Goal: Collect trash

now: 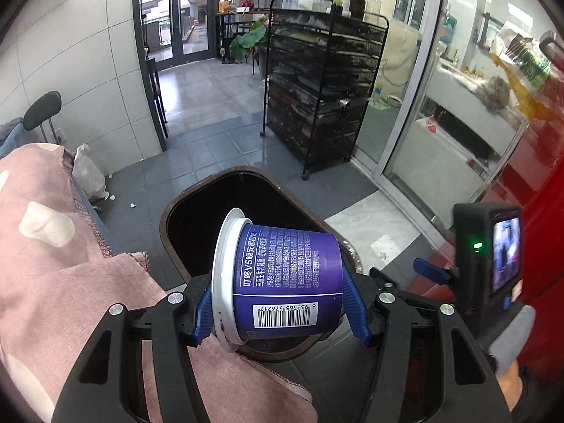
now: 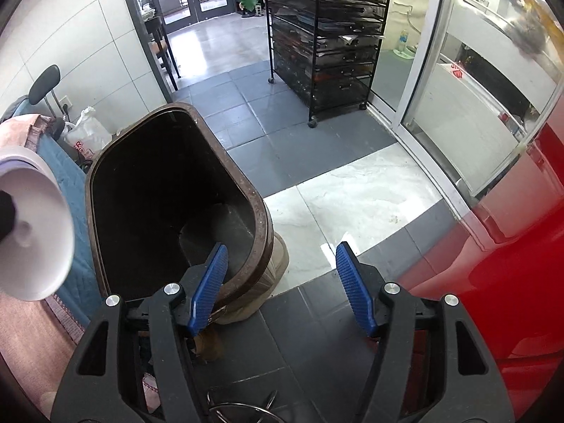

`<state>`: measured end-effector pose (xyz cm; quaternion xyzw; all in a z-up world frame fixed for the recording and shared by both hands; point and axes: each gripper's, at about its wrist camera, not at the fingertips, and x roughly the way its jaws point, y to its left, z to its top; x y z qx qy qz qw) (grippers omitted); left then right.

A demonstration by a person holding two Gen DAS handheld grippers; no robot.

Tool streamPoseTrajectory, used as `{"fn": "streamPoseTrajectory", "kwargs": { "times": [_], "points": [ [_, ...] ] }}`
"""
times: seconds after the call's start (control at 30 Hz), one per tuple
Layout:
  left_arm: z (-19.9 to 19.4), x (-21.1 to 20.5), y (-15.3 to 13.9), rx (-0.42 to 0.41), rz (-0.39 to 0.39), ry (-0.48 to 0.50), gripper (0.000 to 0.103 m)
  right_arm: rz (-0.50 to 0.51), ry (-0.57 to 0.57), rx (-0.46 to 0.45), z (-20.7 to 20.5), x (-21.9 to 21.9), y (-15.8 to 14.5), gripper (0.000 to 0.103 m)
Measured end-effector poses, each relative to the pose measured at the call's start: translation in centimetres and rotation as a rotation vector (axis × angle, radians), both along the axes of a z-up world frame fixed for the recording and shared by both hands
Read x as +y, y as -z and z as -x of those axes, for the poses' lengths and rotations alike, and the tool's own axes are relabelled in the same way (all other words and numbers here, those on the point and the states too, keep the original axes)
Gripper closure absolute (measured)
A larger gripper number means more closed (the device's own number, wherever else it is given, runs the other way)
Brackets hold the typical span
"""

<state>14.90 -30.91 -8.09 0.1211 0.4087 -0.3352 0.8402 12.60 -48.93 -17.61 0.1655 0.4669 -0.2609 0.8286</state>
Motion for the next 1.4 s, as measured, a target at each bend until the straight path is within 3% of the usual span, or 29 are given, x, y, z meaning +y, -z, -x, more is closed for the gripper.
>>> {"fn": "streamPoseTrajectory", "kwargs": {
  "times": [0.17, 0.3, 0.47, 0.63, 0.73, 0.97, 1.13, 1.4],
  "points": [
    [-0.8, -0.3, 0.6, 0.032, -0.008, -0.011, 0.043, 0.000, 0.008, 0.002, 0.1, 0.0, 0.0, 0.039],
    [-0.9, 0.0, 1.1, 0.046, -0.029, -0.021, 0.013, -0.003, 0.009, 0.010, 0.2, 0.2, 0.0, 0.039],
    [-1.2, 0.5, 0.9, 0.125, -0.037, -0.029, 0.012, -0.006, 0.010, -0.001, 0.2, 0.4, -0.5, 0.036],
    [0.1, 3.5, -1.9, 0.127, 0.095, -0.053, 0.009, 0.010, -0.012, -0.032, 0.2, 1.5, -1.9, 0.035],
    [1.3, 5.8, -4.1, 0.090, 0.174, -0.066, 0.007, 0.019, -0.043, -0.070, 0.0, 2.9, -3.3, 0.025],
    [3.9, 11.6, -8.9, -0.065, 0.254, -0.146, 0.006, 0.070, -0.160, -0.160, -0.5, 7.2, -7.1, 0.023],
    [5.5, 15.4, -10.6, -0.182, 0.221, -0.224, 0.006, 0.084, -0.260, -0.233, -0.9, 11.1, -9.9, 0.019],
    [6.7, 20.8, -10.9, -0.266, 0.172, -0.364, 0.006, 0.107, -0.474, -0.320, -1.6, 18.9, -13.6, 0.017]
  ]
}}
